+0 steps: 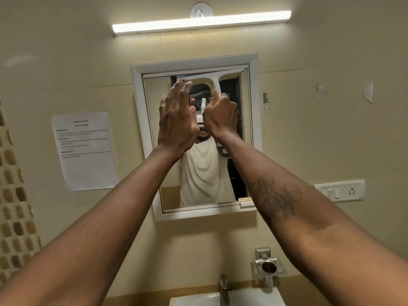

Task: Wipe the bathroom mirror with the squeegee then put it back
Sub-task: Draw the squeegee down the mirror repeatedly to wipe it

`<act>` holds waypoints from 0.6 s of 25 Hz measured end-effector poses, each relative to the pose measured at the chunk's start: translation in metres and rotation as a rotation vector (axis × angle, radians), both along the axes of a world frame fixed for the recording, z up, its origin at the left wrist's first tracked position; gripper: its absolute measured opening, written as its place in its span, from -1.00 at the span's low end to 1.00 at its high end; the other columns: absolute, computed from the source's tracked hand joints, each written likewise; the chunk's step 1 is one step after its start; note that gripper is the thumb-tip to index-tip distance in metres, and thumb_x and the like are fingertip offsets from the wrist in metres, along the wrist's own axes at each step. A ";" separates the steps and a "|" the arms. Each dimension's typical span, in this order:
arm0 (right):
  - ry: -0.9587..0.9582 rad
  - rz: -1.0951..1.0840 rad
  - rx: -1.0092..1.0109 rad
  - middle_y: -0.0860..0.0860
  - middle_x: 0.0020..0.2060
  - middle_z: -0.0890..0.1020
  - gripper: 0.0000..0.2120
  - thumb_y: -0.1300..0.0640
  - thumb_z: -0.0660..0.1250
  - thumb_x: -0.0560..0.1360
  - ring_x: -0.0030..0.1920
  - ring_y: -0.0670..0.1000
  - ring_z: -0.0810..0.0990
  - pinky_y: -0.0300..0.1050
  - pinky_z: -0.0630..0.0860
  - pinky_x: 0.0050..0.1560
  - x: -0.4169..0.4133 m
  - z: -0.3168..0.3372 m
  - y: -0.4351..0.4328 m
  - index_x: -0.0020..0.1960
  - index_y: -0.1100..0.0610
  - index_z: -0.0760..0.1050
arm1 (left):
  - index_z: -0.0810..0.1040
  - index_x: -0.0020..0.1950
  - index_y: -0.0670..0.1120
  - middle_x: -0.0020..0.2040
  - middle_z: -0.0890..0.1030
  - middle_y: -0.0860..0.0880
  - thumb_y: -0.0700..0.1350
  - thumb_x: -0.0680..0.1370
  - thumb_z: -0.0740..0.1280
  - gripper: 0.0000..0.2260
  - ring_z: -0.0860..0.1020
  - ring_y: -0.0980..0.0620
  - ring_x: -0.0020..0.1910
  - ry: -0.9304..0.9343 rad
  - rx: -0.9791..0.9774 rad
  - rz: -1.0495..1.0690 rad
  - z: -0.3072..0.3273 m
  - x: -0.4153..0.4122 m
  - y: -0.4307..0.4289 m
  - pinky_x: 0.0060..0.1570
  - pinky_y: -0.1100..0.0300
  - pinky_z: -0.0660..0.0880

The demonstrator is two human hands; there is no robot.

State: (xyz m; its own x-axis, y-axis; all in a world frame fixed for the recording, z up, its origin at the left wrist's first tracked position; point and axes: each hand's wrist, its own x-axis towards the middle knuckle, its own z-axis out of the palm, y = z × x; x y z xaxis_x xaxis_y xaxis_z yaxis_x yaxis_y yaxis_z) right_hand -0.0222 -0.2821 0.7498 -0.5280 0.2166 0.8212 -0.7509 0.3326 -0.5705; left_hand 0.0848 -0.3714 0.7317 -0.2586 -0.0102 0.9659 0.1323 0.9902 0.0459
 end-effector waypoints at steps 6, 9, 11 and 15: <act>-0.063 -0.007 -0.074 -0.01 -0.27 0.59 -0.60 -0.07 0.08 0.74 -0.38 -0.20 0.46 -0.27 0.27 -0.44 -0.006 0.002 -0.008 0.09 0.19 0.55 | 0.22 0.66 -0.10 0.69 0.21 -0.15 -0.18 0.63 0.40 -0.36 0.17 -0.13 0.70 -0.002 -0.007 -0.015 -0.001 -0.008 0.000 0.65 -0.24 0.14; -0.068 -0.004 -0.065 -0.02 -0.28 0.59 -0.60 -0.09 0.08 0.74 -0.37 -0.18 0.52 -0.26 0.28 -0.45 -0.008 -0.003 -0.005 0.09 0.18 0.55 | 0.22 0.66 -0.10 0.69 0.22 -0.15 -0.17 0.61 0.42 -0.35 0.17 -0.14 0.70 -0.004 0.008 -0.017 -0.006 -0.011 -0.001 0.64 -0.24 0.16; -0.077 -0.014 -0.042 -0.05 -0.30 0.55 -0.61 -0.10 0.09 0.73 -0.37 -0.16 0.52 -0.27 0.27 -0.45 -0.012 -0.019 -0.005 0.10 0.17 0.54 | 0.24 0.64 -0.11 0.68 0.24 -0.17 -0.19 0.60 0.43 -0.35 0.20 -0.16 0.69 0.003 0.013 -0.027 -0.012 -0.012 -0.001 0.63 -0.24 0.19; -0.140 -0.086 0.024 -0.07 -0.26 0.51 -0.59 -0.18 0.09 0.70 -0.32 -0.06 0.53 -0.16 0.43 -0.38 -0.017 -0.078 -0.003 0.11 0.11 0.52 | 0.28 0.62 -0.13 0.65 0.29 -0.20 -0.20 0.61 0.40 -0.40 0.25 -0.20 0.66 0.001 0.021 -0.039 -0.028 -0.014 0.001 0.63 -0.21 0.20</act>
